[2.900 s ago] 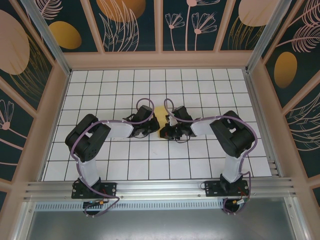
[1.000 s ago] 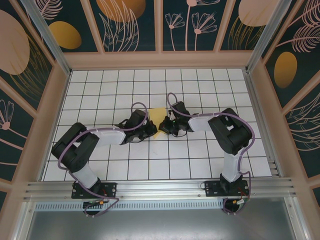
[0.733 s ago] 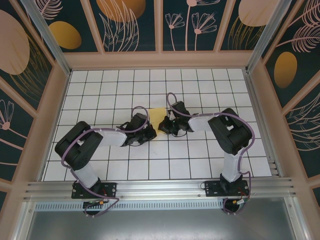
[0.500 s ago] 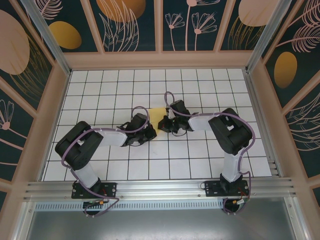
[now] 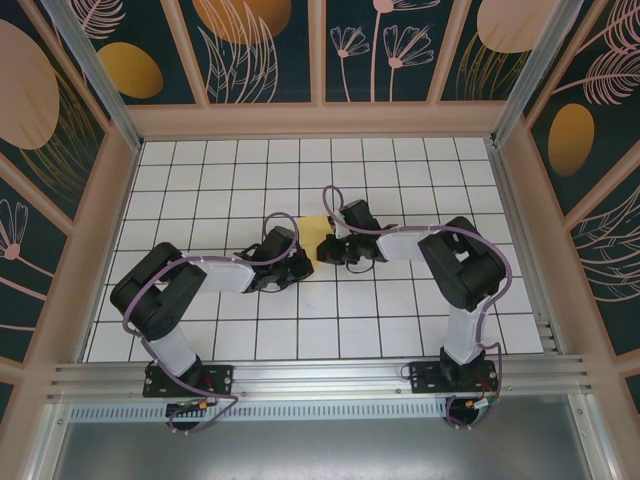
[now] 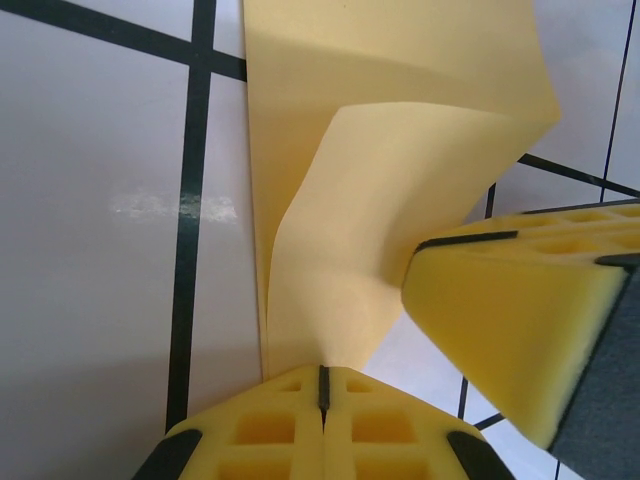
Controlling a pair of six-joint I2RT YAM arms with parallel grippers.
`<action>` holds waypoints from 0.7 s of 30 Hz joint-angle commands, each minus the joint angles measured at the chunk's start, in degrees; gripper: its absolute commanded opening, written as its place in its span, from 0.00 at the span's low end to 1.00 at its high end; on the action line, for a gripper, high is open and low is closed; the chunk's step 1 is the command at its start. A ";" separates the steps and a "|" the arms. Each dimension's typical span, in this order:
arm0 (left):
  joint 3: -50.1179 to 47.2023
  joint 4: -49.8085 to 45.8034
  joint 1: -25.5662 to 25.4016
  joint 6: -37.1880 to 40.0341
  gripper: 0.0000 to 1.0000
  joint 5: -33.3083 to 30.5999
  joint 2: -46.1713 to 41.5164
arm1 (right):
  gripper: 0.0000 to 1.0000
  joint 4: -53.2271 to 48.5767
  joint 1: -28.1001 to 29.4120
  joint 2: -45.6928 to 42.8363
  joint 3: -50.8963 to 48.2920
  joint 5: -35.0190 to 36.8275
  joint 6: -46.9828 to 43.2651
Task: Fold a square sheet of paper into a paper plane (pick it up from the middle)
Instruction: Third fold the triangle at the center of the table.
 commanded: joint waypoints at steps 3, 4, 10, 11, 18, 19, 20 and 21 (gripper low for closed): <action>-0.76 -7.17 0.13 0.10 0.00 -4.76 1.72 | 0.00 -2.58 0.37 3.27 2.95 -1.91 -3.76; -0.84 -7.31 0.13 0.09 0.00 -4.76 1.72 | 0.00 -3.20 0.35 3.69 3.36 -1.74 -4.43; -2.26 -8.31 0.14 -0.11 0.00 -5.03 1.13 | 0.00 -5.77 -1.21 5.21 6.02 1.87 -7.17; -2.73 -8.31 0.15 -0.11 0.00 -4.99 1.02 | 0.00 -6.06 -1.75 5.58 6.42 2.23 -7.52; -5.29 -8.31 0.14 -0.30 0.00 -4.76 0.77 | 0.00 -7.71 -5.57 8.12 10.25 4.57 -9.31; -5.33 -8.23 0.13 -0.20 0.00 -4.68 0.82 | 0.00 -8.07 -6.37 8.38 10.99 5.05 -9.50; -5.33 -8.28 0.13 -0.14 0.00 -4.67 0.84 | 0.00 -8.31 -6.77 8.75 11.63 5.47 -9.59; -5.33 -8.31 0.13 -0.10 0.00 -4.68 0.78 | 0.00 -8.46 -7.14 9.08 12.28 6.09 -9.68</action>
